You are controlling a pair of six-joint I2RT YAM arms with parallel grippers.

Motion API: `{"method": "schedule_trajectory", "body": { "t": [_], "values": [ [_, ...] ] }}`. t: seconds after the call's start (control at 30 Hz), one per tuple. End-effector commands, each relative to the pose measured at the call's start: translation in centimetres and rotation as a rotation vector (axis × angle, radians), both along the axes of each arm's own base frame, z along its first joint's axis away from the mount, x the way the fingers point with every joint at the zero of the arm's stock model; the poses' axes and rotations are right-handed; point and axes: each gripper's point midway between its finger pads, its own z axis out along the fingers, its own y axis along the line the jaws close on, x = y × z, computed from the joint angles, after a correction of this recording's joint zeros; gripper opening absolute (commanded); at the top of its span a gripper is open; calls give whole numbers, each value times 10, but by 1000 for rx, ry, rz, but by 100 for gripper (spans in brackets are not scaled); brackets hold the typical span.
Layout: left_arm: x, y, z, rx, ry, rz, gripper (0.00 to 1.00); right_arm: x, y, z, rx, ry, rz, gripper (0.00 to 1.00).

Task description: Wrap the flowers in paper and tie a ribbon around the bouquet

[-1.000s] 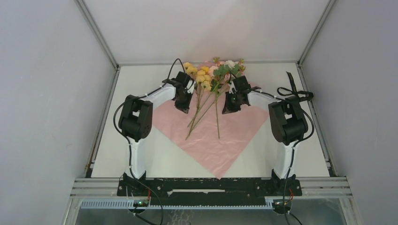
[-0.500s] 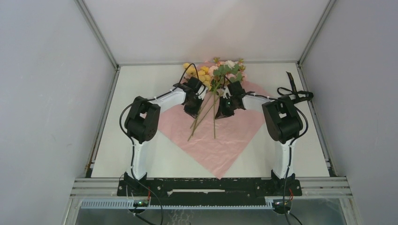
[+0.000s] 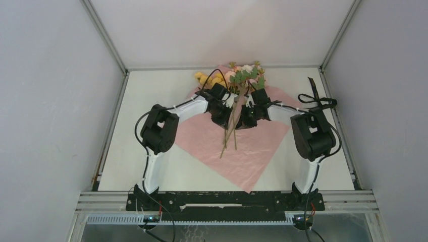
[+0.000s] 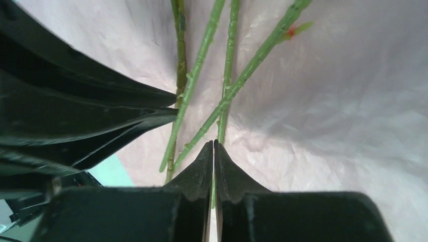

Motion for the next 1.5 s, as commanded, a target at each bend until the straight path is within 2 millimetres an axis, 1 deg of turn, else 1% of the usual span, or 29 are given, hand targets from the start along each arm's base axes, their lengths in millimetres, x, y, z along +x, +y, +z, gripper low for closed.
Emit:
{"method": "schedule_trajectory", "body": {
  "t": [0.0,0.07,0.17,0.23,0.3,0.4,0.43,0.5,0.57,0.67,0.73,0.8,0.87,0.97,1.1,1.2,1.27,1.33,1.4,1.47],
  "values": [
    [22,-36,22,-127,-60,-15,18,17,-26,39,-25,-104,-79,10],
    [25,-44,23,-139,-60,-13,18,19,-40,41,-53,-108,-110,11],
    [25,-54,25,-150,-66,-29,18,26,-54,43,-69,-117,-143,12],
    [25,-59,31,-156,-82,-45,18,35,-61,41,-71,-135,-167,12],
    [23,-59,42,-156,-82,-54,18,47,-72,36,-105,-140,-202,13],
    [16,-49,67,-149,-106,-87,18,70,-82,31,-168,-149,-229,13],
    [15,-43,74,-134,-135,-93,18,76,-82,31,-171,-153,-230,13],
    [19,-25,81,-78,-189,-77,19,90,-83,27,-185,-167,-245,13],
    [27,-4,75,-7,-207,11,18,105,-86,21,-211,-173,-263,13],
    [43,22,49,52,-142,203,15,126,-84,11,-232,-160,-265,13],
    [54,37,29,87,-112,300,13,138,-79,8,-242,-157,-257,13],
    [61,43,13,107,-86,333,12,146,-73,5,-263,-165,-239,13],
    [69,42,3,126,-93,341,12,152,-65,7,-281,-192,-213,13],
    [77,33,-5,102,-98,334,12,159,-46,13,-275,-243,-162,13],
    [80,12,-5,26,-110,289,13,164,-19,17,-255,-290,-90,13],
    [80,-3,1,-22,-118,234,13,167,-3,20,-230,-306,-49,13],
    [81,-9,7,-43,-126,211,13,169,4,23,-226,-316,-35,13],
    [84,-13,15,-66,-144,195,14,171,6,29,-224,-329,-33,13],
    [84,-20,22,-99,-147,167,15,171,5,37,-218,-341,-35,13],
    [83,-26,25,-122,-147,145,15,171,1,46,-216,-350,-41,14]
  ]
}}
